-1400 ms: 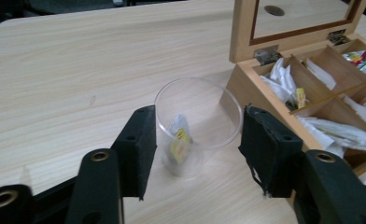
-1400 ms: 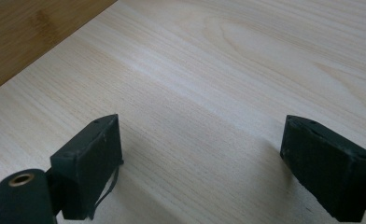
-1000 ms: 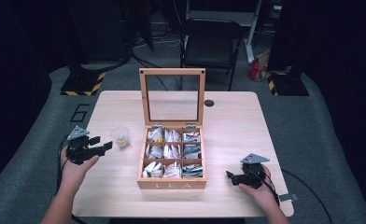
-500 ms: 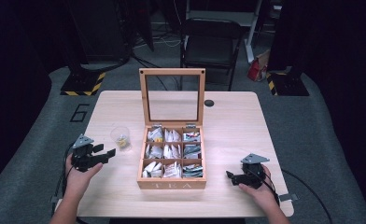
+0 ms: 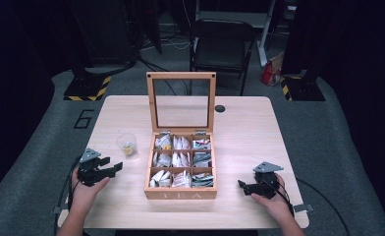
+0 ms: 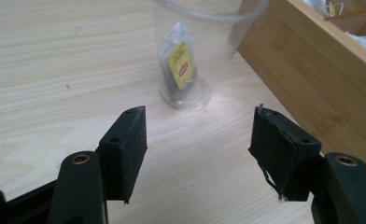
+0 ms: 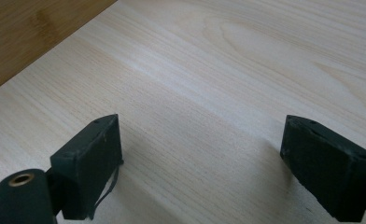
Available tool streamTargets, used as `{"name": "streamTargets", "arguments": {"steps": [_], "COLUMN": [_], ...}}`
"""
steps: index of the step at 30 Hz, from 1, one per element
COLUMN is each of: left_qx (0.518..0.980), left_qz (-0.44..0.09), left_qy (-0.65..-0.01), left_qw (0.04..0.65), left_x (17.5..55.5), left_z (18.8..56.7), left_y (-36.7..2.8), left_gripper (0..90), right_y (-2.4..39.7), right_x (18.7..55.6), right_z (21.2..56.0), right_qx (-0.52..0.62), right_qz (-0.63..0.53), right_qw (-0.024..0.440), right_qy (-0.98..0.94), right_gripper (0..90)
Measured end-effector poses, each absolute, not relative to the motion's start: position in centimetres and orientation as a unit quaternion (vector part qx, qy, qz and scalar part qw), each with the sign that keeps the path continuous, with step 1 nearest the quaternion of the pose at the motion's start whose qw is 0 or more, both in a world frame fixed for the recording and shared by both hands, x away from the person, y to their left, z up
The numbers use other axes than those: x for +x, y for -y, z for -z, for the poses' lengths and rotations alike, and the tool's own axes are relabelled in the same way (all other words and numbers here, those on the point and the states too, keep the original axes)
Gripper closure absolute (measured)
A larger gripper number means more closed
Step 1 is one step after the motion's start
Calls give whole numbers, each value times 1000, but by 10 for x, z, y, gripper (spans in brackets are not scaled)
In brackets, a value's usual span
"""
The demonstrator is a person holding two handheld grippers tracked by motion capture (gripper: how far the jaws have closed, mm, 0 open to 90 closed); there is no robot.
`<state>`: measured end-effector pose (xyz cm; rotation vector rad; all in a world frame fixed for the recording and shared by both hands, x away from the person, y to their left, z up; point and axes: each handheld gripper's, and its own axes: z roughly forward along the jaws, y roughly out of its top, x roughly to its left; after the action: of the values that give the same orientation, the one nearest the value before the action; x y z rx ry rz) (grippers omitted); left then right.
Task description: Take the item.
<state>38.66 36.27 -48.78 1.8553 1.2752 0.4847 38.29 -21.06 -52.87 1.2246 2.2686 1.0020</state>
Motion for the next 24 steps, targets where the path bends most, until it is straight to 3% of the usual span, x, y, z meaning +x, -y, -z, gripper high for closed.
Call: {"name": "streamTargets", "arguments": {"steps": [24], "left_qx": [742], "left_qz": [-182], "left_qy": [-507], "left_qw": [398], "left_x": [383], "left_z": [508], "left_y": [-362], "left_gripper": [358], "right_y": [211], "right_x": [383], "right_z": [529], "right_qx": [435], "right_qz": [-356], "right_qw": [187], "right_qy": [-806], "right_gripper": [118]}}
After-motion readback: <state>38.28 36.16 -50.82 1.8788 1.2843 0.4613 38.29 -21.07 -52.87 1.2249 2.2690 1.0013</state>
